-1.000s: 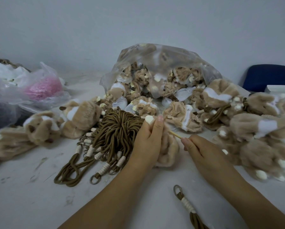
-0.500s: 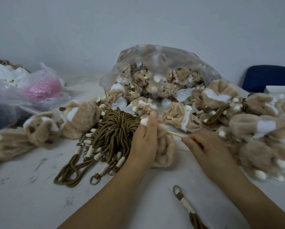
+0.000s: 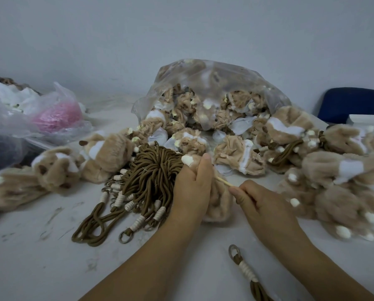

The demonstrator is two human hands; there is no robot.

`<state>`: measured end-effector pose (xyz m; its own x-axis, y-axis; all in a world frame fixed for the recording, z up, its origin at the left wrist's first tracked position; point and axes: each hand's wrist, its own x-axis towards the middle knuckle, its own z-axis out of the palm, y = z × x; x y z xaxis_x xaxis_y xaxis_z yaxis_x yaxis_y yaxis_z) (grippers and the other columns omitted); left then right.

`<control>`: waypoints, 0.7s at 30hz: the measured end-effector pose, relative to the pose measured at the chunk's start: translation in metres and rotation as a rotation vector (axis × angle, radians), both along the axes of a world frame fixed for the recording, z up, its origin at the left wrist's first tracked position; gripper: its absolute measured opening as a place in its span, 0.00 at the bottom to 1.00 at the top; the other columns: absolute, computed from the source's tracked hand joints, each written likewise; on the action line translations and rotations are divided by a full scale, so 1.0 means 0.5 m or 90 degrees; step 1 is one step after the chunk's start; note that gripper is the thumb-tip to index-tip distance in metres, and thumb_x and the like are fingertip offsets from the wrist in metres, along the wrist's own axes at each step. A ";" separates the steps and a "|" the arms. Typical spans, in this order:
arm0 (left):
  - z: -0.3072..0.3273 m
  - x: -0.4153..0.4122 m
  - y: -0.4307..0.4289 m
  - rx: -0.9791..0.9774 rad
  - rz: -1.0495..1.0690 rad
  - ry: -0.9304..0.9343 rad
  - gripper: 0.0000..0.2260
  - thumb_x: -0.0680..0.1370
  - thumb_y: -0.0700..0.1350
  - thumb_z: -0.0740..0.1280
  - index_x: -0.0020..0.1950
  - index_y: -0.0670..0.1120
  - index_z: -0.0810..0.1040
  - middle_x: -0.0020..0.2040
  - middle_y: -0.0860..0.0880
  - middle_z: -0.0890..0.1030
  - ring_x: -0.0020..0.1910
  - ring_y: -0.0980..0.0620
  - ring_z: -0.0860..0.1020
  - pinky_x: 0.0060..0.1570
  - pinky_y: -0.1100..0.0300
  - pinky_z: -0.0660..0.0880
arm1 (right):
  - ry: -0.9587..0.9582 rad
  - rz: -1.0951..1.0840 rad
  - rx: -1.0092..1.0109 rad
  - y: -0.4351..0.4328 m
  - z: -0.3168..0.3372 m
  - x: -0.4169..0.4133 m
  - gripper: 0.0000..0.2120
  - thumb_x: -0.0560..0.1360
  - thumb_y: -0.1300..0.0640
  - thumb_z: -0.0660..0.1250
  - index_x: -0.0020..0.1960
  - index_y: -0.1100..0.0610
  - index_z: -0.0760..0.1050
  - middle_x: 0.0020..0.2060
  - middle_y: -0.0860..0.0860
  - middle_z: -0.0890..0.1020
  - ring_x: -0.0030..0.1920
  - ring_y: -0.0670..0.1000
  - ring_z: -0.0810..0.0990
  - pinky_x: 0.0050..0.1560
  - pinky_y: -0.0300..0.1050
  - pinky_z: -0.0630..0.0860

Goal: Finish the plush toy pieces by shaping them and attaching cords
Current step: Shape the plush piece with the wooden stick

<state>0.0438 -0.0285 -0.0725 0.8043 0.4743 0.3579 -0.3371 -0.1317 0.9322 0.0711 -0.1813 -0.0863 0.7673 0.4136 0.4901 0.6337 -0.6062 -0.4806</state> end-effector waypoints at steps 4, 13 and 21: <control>-0.004 0.003 0.005 -0.023 0.069 -0.035 0.20 0.81 0.54 0.64 0.33 0.44 0.71 0.26 0.55 0.71 0.26 0.57 0.70 0.30 0.63 0.69 | 0.009 0.010 0.001 -0.001 0.000 -0.002 0.21 0.72 0.32 0.47 0.34 0.48 0.64 0.28 0.46 0.75 0.33 0.45 0.74 0.32 0.43 0.68; 0.001 0.007 0.004 -0.032 0.118 -0.121 0.11 0.75 0.63 0.62 0.42 0.57 0.70 0.36 0.62 0.76 0.34 0.64 0.74 0.36 0.69 0.73 | 0.015 -0.009 -0.020 0.002 -0.004 -0.006 0.23 0.72 0.32 0.44 0.34 0.49 0.62 0.29 0.49 0.75 0.29 0.47 0.73 0.33 0.48 0.71; -0.009 0.012 -0.008 -0.016 0.055 -0.093 0.09 0.83 0.53 0.59 0.44 0.52 0.69 0.32 0.65 0.76 0.31 0.68 0.74 0.34 0.74 0.70 | 0.014 -0.037 -0.006 0.011 -0.004 -0.012 0.23 0.73 0.33 0.45 0.34 0.49 0.62 0.25 0.47 0.70 0.28 0.47 0.72 0.32 0.49 0.71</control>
<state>0.0499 -0.0326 -0.0772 0.7007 0.5499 0.4546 -0.4572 -0.1431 0.8778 0.0650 -0.1760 -0.0884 0.8013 0.3720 0.4685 0.5859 -0.6466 -0.4885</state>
